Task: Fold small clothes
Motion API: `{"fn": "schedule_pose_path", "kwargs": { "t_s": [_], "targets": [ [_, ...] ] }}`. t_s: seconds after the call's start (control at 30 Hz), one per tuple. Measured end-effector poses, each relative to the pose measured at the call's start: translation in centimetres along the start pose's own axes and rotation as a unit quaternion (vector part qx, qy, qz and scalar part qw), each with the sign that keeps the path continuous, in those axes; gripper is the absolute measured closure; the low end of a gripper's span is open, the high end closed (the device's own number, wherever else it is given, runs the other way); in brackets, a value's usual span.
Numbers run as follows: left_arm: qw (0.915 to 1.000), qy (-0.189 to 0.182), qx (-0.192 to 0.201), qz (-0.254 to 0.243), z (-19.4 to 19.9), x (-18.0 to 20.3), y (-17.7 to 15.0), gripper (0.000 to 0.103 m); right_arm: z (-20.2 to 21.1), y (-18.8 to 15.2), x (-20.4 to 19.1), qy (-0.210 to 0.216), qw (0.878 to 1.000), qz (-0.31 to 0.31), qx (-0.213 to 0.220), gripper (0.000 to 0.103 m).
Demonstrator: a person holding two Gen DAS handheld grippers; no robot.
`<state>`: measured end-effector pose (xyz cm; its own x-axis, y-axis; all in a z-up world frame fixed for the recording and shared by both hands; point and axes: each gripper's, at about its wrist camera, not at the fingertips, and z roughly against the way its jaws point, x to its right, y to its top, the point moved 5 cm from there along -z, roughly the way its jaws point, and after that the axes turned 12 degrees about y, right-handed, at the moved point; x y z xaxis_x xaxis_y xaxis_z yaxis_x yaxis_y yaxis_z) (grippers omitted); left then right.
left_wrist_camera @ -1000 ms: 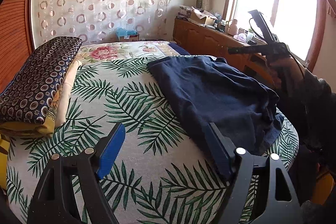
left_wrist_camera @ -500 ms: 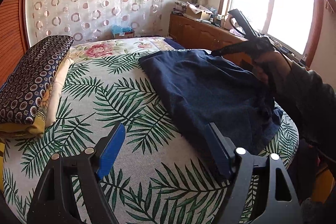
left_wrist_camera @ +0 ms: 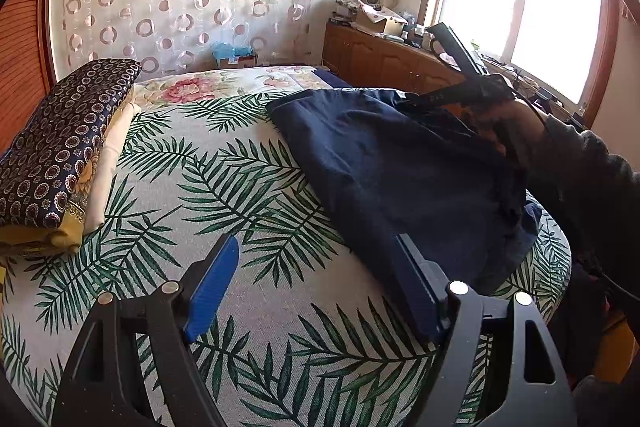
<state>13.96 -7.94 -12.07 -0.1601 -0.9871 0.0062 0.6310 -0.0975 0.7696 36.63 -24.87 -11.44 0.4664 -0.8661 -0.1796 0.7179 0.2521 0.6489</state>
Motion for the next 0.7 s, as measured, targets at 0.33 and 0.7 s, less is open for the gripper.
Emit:
{"fn": "schedule_pose_path", "kwargs": {
  "t_s": [0.33, 0.7],
  "targets": [
    [1.0, -0.002, -0.004, 0.0, -0.4, 0.2, -0.3, 0.024, 5.4, -0.4, -2.0, -0.042, 0.993, 0.048, 0.104, 0.095],
    [0.9999, -0.007, -0.005, -0.01, -0.3, 1.1, -0.4, 0.024, 4.6, -2.0, 1.0, -0.095, 0.993, -0.014, 0.063, 0.077]
  ]
}}
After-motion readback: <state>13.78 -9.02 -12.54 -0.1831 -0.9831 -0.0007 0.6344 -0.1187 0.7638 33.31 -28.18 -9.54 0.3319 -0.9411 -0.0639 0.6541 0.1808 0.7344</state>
